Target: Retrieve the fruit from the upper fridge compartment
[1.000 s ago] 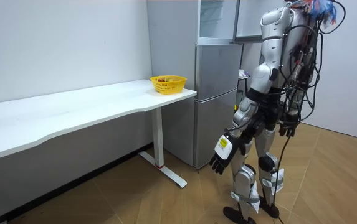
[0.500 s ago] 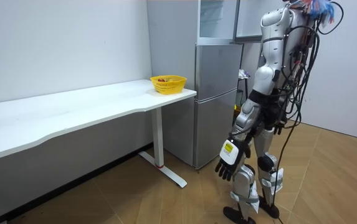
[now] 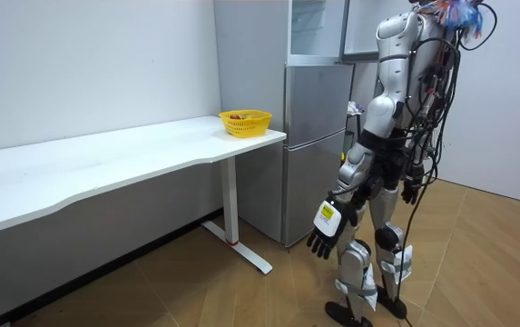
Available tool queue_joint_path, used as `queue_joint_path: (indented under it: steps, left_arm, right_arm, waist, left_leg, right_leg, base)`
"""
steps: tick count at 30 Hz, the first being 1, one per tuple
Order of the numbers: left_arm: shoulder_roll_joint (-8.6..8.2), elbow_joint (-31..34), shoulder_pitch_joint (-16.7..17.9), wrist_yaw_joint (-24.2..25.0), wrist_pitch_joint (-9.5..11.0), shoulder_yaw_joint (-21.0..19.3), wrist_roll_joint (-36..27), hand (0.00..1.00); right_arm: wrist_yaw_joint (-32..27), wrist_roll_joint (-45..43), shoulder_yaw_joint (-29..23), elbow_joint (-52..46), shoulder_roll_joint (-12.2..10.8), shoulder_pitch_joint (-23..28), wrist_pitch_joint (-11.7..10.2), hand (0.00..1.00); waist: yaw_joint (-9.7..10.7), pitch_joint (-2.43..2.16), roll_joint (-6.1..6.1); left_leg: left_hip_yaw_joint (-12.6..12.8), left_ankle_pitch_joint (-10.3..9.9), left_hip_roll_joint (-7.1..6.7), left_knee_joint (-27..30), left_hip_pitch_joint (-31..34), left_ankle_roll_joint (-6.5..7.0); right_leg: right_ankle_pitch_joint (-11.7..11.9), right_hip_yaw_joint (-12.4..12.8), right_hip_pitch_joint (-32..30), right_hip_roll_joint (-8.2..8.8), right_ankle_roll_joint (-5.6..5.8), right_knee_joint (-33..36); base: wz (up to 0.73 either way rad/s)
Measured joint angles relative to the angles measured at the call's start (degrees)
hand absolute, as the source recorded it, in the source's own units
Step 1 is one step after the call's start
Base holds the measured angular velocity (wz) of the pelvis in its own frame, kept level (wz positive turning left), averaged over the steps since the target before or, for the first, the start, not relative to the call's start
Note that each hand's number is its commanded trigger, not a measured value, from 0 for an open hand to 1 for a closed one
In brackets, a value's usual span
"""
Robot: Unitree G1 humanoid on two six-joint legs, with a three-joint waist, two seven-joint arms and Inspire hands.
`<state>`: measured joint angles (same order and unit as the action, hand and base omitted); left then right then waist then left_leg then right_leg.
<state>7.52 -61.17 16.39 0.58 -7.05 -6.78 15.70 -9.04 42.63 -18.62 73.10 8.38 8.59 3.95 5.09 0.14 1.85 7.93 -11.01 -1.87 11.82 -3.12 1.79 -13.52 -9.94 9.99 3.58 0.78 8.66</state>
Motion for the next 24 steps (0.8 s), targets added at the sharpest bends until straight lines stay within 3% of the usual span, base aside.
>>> queue_joint_path:
  steps: [3, 7, 14, 24]
  left_arm:
    - [-0.19, 2.1, 1.3, -0.2, 0.3, -4.6, 0.1, 0.0]
    - [0.42, 3.4, 0.8, -3.0, 1.1, -6.7, -0.4, 0.0]
    - [0.38, 7.1, 1.4, -4.0, 1.3, -6.7, -0.4, 0.0]
    - [0.19, 8.2, 1.2, -3.9, 2.5, -6.5, -0.4, 0.0]
  right_arm:
    - [-3.6, 13.8, -10.9, -6.8, 0.4, -0.1, 0.2, 0.0]
    - [-9.1, 25.9, -17.7, -14.9, 1.6, -1.8, -3.2, 0.0]
    - [-18.1, 29.7, -22.6, -24.3, 4.0, -4.3, -5.5, 0.0]
    - [-28.5, 25.2, -22.5, -52.1, 4.6, -5.7, -9.4, 0.0]
  waist:
    - [1.5, 0.1, 0.1]
    - [3.0, 0.1, 0.6]
    - [4.0, -0.09, 0.99]
    - [3.9, -0.16, 1.02]
  left_leg:
    - [0.0, 0.0, 0.01, 0.0, 0.0, 0.0]
    - [0.0, 0.0, 0.07, 0.5, 0.9, 0.01]
    - [0.2, 0.0, 0.04, 0.4, 1.6, 0.02]
    - [1.3, 0.0, 0.14, -0.1, 1.6, 0.03]
  right_leg:
    - [0.0, 0.3, -0.1, -0.01, -0.02, 0.0]
    - [-0.4, 0.5, -1.1, -0.05, -0.02, 0.3]
    - [-0.4, 0.7, -2.0, -0.09, -0.05, 1.1]
    - [-0.4, 1.7, -3.2, -0.06, -0.03, 1.9]
  base:
    - [0.0]
    - [0.01]
    - [0.0]
    - [-0.05]
